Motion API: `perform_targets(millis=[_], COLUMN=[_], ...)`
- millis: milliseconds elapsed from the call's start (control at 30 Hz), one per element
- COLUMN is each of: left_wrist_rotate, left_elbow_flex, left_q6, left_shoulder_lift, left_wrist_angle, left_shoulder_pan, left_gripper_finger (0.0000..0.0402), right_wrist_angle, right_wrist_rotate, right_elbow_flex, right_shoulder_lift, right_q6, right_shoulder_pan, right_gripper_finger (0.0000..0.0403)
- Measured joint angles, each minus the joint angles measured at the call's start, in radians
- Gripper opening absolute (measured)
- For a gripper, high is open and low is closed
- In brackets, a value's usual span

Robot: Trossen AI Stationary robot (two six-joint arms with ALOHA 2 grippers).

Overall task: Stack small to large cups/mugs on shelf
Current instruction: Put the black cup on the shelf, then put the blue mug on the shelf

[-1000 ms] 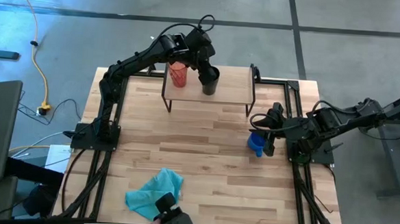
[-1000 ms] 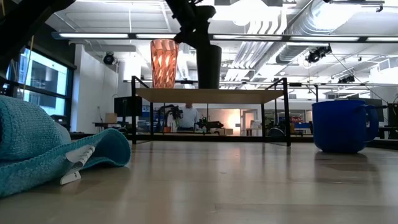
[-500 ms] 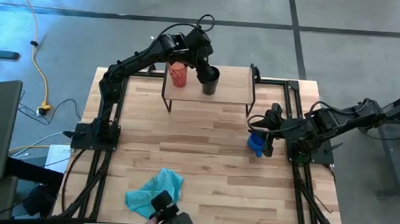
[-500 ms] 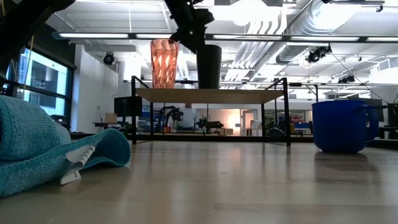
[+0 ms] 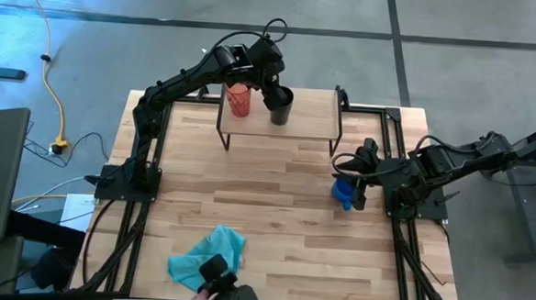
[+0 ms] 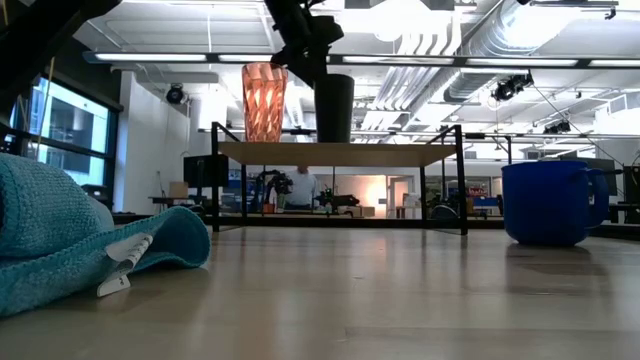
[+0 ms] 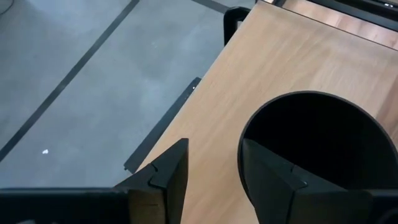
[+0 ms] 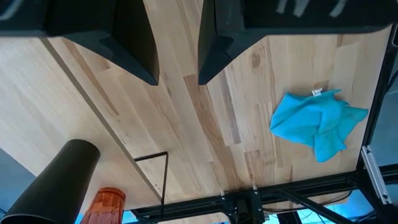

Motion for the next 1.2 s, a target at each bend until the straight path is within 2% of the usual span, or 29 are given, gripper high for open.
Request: perform_targets(millis=[467, 833, 1200], left_wrist_rotate=[-0.046, 0.003, 0.046], left_elbow_flex=[0.0, 0.0, 0.0], left_q6=[0.0, -0.008, 0.01], left_shoulder_lift=[0.0, -0.007, -0.114], left_wrist_angle=[-0.016, 0.032, 0.13], left_shoulder_pan=[0.0, 0.0, 0.0], left_gripper_finger=[0.0138, 0.0138, 0.0138], right_wrist_angle=[0.01, 0.014, -0.008], right_wrist_rotate=[0.0, 0.0, 0.0], right_elbow_flex=[0.0, 0.0, 0.0], right_shoulder_lift=[0.0, 0.0, 0.0], right_q6=[0.0, 0.0, 0.002], right_shoulder_pan=[0.0, 0.0, 0.0], right_gripper_finger=[0.0103, 0.0103, 0.0103])
